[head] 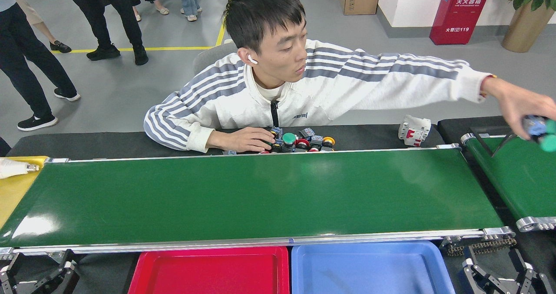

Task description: Pick switch part from conveyor to tray

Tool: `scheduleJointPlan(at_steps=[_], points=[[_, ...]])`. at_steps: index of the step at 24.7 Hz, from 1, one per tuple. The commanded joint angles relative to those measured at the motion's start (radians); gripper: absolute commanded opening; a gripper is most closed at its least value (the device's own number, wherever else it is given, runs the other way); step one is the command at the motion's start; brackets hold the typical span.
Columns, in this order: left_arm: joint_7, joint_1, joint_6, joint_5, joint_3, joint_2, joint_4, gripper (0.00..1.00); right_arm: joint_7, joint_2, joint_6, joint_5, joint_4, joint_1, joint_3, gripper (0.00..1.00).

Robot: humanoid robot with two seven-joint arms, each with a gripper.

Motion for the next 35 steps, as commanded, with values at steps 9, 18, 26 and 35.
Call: scheduleJointPlan(at_steps=[9, 18, 26, 35], points=[[0.008, -0.005, 0.002, 0.005, 0.007, 0.008, -0.013, 1.0, -0.003, -0.005, -0.009, 0.0, -0.01, -0.007, -0.003, 1.0], [0.008, -0.009, 0.002, 0.005, 0.007, 0.011, -0.015, 1.0, 0.0, -0.002, 0.002, -0.002, -0.011, -0.027, -0.003, 1.0], [0.008, -0.009, 0.002, 0.005, 0.007, 0.008, -0.015, 1.0, 0.094, -0.004, 0.033, 0.0, -0.011, -0.057, -0.003, 1.0], [0.008, -0.009, 0.002, 0.005, 0.007, 0.008, -0.015, 1.0, 0.173, -0.013, 0.033, 0.01, 0.024, -0.165, 0.0, 1.0]])
